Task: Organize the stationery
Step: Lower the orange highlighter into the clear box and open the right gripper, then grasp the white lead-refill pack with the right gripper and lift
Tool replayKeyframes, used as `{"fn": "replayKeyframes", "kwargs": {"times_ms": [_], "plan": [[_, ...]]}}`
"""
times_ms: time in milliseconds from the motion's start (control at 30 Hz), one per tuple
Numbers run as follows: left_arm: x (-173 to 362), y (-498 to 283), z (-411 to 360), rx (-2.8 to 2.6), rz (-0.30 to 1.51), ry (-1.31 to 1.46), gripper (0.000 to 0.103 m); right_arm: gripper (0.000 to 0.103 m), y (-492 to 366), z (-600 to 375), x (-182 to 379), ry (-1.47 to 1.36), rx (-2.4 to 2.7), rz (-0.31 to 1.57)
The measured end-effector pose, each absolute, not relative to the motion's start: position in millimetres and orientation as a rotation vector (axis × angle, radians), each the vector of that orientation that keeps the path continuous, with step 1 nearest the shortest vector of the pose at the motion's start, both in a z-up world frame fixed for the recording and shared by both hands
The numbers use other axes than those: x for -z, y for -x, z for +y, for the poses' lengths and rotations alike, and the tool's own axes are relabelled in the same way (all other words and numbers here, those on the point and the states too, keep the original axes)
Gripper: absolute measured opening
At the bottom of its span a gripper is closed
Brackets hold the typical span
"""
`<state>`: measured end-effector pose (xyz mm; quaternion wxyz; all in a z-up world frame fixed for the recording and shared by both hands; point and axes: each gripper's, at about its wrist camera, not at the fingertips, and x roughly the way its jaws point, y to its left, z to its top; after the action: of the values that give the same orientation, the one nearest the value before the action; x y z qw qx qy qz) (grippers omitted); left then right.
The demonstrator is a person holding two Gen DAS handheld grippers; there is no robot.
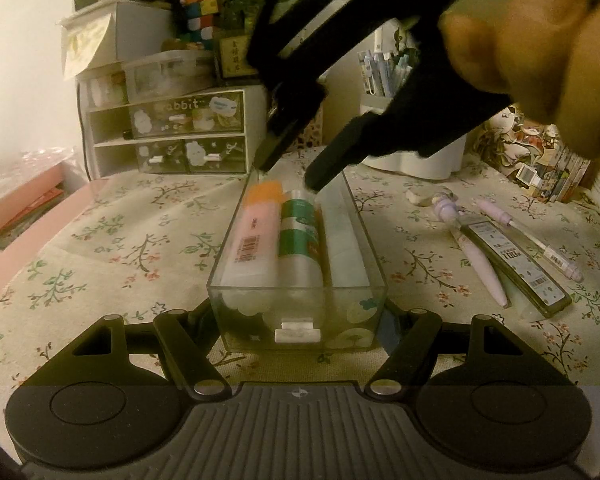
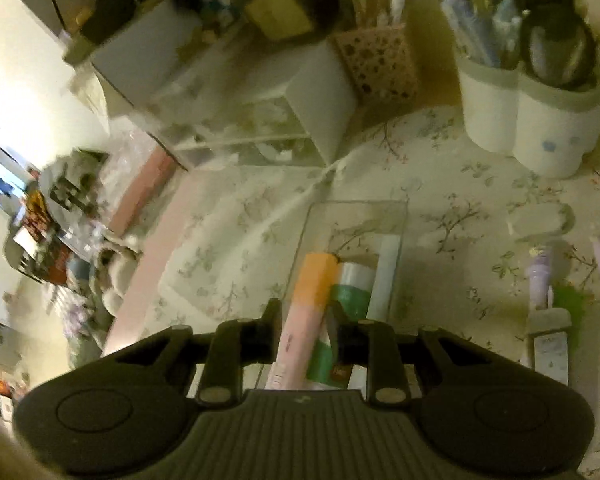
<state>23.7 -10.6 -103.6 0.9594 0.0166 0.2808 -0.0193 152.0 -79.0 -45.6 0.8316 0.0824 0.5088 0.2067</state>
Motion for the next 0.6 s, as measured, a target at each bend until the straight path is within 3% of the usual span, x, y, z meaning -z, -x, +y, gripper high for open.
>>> {"fn": "replayKeyframes", "kwargs": {"times_ms": [333,600], "plan": [[104,-24,-10,0.040,0.572,-0.024,0.073,0.020,-121,-181,23,-0.250,-0.245,0.907],[89,-35,-17,0.011,0.694,-0.046,0.072,0.020,-95,-212,46,-0.136,-0.170,0.966]]}}
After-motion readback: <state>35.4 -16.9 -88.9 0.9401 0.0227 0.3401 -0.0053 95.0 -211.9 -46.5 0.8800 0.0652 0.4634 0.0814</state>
